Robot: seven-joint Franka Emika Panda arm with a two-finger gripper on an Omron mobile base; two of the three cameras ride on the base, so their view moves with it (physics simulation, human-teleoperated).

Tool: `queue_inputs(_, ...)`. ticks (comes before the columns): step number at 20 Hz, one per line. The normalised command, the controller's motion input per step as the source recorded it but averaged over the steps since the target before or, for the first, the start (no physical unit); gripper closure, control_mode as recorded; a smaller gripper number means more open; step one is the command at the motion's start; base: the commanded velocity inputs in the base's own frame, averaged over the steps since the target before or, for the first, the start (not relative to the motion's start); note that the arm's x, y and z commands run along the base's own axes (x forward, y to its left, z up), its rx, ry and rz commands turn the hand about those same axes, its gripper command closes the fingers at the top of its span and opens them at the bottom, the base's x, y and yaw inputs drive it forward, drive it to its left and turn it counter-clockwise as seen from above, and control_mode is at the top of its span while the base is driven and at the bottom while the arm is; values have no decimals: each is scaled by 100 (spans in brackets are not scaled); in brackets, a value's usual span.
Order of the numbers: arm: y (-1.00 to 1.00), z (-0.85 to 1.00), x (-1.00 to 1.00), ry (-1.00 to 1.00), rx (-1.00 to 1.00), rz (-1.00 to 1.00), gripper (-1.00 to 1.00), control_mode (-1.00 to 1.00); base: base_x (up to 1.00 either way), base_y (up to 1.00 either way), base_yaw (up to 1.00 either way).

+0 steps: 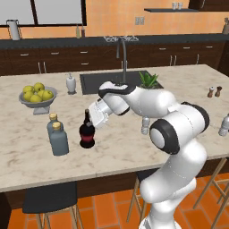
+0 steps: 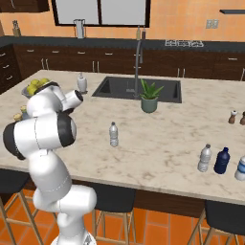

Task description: Move the plastic bottles in the middle to the plastics group, and the glass bottles in the middle to the glass group.

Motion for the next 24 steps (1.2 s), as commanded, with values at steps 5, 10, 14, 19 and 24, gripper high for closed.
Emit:
queue_inputs(5, 41, 0, 15, 0, 0, 0, 100, -100, 0, 0, 0)
queue_inputs(10, 26, 0, 14, 0, 0, 0, 100, -100, 0, 0, 0)
queue_inputs(14, 7, -16, 8, 0, 0, -1, 100, -100, 0, 0, 0)
queue_inputs(19, 0, -7, 21, 0, 0, -2, 100, -100, 0, 0, 0)
queue_inputs(24, 1, 0, 26, 0, 0, -2, 100, -100, 0, 0, 0)
